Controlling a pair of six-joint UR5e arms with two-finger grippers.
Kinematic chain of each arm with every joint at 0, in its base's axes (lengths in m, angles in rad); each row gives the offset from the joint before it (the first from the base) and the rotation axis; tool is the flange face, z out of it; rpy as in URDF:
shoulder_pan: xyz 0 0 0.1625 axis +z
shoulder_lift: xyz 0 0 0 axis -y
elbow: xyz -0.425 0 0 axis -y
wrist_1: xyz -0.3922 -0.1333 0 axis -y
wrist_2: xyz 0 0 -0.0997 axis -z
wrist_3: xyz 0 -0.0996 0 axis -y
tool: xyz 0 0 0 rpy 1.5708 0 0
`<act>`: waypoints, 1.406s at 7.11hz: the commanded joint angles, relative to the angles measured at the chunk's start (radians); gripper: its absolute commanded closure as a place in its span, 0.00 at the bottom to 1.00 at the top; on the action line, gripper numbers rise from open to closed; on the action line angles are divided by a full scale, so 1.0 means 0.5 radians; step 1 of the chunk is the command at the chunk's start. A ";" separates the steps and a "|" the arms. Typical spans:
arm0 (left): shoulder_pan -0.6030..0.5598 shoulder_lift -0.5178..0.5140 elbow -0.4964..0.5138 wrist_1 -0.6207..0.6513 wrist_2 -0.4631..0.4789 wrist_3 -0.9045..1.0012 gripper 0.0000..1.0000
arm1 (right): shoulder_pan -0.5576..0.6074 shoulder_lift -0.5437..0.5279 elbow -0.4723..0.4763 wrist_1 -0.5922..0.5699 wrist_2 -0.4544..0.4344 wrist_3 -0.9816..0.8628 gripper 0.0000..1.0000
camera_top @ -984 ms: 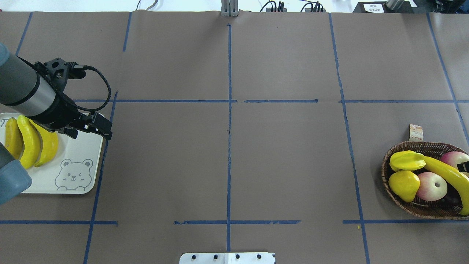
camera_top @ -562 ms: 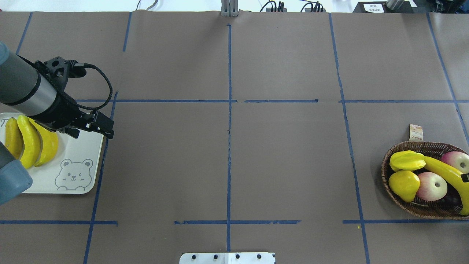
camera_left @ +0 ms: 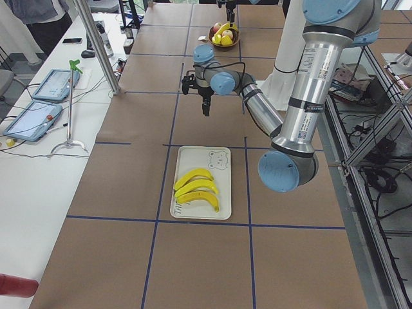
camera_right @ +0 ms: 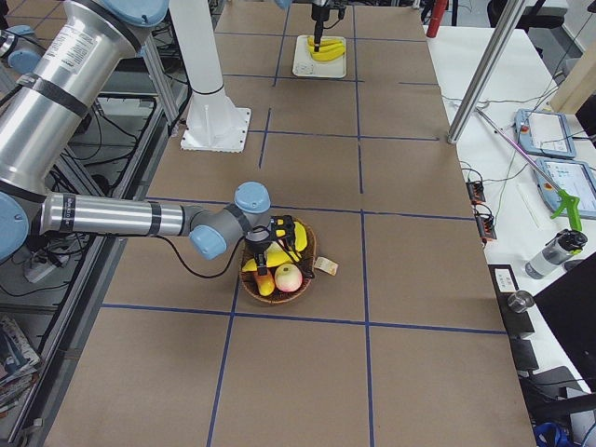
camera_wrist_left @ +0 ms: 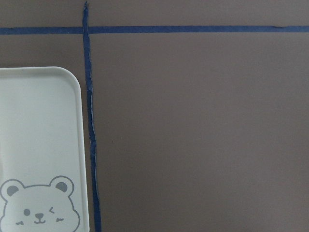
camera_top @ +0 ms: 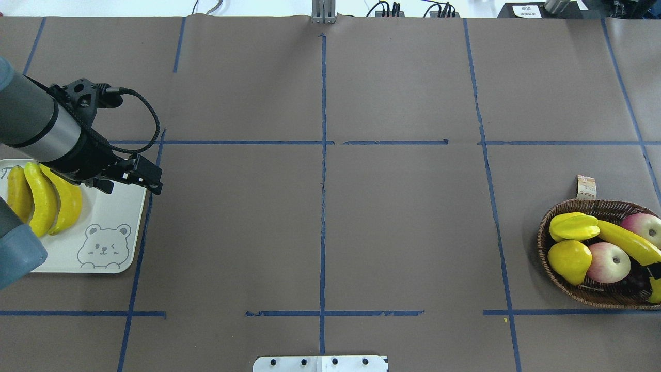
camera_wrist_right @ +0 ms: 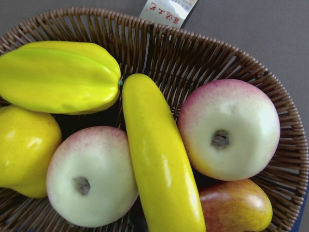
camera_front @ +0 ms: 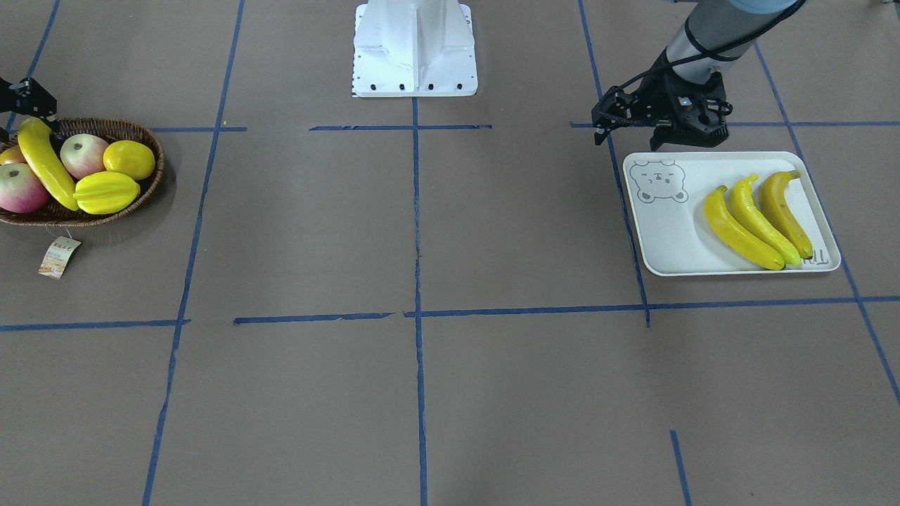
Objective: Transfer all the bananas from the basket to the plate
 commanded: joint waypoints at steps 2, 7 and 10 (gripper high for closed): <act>0.010 0.002 0.005 0.002 0.000 0.000 0.00 | -0.042 0.012 -0.023 -0.003 -0.041 0.000 0.48; 0.013 -0.001 0.008 0.002 0.000 0.003 0.00 | 0.101 0.022 0.109 0.009 0.047 0.003 0.96; 0.044 -0.004 0.008 -0.005 -0.003 -0.015 0.00 | 0.558 0.122 0.146 -0.003 0.416 0.006 0.96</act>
